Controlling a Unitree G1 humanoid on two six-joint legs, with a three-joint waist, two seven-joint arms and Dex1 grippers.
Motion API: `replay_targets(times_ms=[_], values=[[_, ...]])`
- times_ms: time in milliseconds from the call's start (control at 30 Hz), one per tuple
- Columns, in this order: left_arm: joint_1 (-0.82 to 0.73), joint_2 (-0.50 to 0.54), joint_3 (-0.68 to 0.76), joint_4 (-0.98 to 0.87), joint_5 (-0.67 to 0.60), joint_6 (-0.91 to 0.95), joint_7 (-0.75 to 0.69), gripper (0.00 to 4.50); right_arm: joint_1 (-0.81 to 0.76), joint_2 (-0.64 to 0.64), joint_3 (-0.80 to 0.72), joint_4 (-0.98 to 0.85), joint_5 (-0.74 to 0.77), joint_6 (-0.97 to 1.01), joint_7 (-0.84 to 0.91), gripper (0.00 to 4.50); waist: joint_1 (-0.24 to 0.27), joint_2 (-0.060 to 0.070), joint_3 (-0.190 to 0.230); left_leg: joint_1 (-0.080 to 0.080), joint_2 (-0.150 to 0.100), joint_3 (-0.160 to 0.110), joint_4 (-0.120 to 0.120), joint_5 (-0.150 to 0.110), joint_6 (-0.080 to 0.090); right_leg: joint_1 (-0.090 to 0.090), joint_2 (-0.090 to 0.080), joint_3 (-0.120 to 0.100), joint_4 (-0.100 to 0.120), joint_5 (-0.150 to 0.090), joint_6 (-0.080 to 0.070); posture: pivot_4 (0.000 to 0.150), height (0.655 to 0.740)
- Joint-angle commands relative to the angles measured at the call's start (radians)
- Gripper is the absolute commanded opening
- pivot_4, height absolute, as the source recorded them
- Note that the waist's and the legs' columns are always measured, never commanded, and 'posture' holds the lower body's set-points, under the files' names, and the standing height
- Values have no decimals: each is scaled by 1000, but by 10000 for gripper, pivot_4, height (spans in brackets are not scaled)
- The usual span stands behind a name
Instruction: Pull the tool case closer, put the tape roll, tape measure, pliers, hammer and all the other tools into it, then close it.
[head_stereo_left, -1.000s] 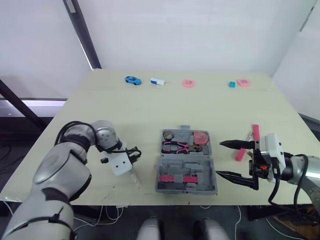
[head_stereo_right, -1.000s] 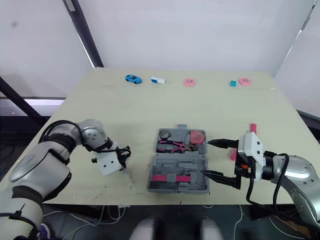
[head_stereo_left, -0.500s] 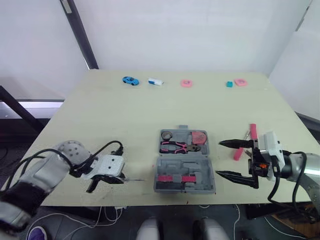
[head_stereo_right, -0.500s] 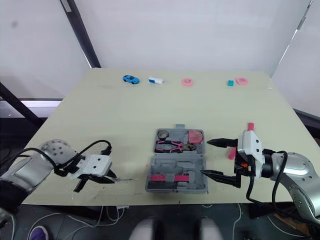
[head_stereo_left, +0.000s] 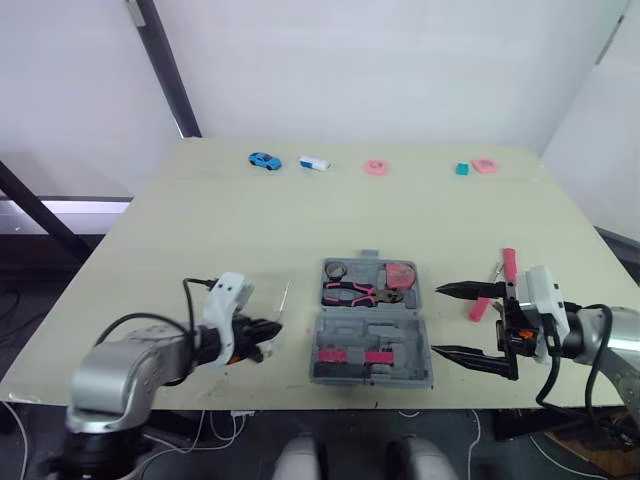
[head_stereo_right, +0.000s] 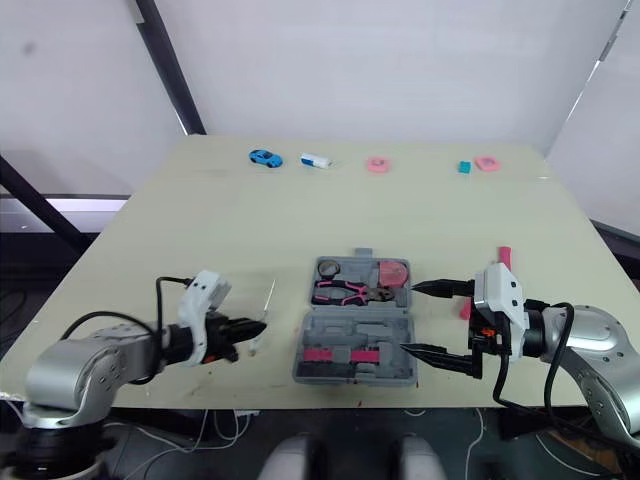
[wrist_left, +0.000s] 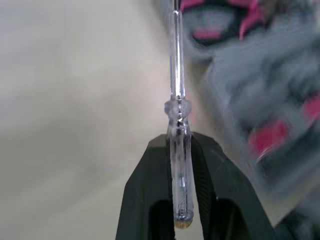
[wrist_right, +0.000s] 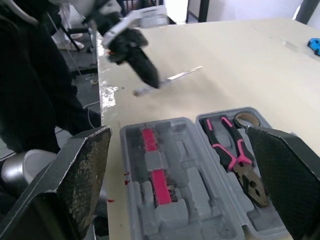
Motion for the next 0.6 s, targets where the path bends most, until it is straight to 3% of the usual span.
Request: replay_targets(times_ms=[33, 233, 500, 600], values=[[6, -83, 69, -11, -1, 59, 188, 708, 3, -20, -29, -33, 20, -1, 12, 45000, -9, 0, 0, 0, 0, 0, -1, 0, 0, 0, 0, 0, 0, 1, -2, 1500, 7400], [-11, -153, 82, 27, -2, 59, 375, 708, 13, -36, -44, -34, 20, -2, 19, 45000, -18, -1, 0, 0, 0, -2, -2, 0, 0, 0, 0, -1, 0, 1, -3, 1500, 7400], [-16, -129, 40, 85, 20, 59, 434, 708, 31, -35, -42, -44, 16, -7, 14, 45000, -19, 0, 0, 2, 0, -2, -2, 0, 0, 1, 0, -1, 0, -1, -6, 1500, 7400], [-6, -141, 41, 90, 38, 59, 448, 14951, 36, -38, -43, -44, 17, -3, 14, 45000, -23, 0, 0, 3, 0, -2, -2, 0, 0, 1, 0, 0, 0, -1, -6, 1500, 7400]])
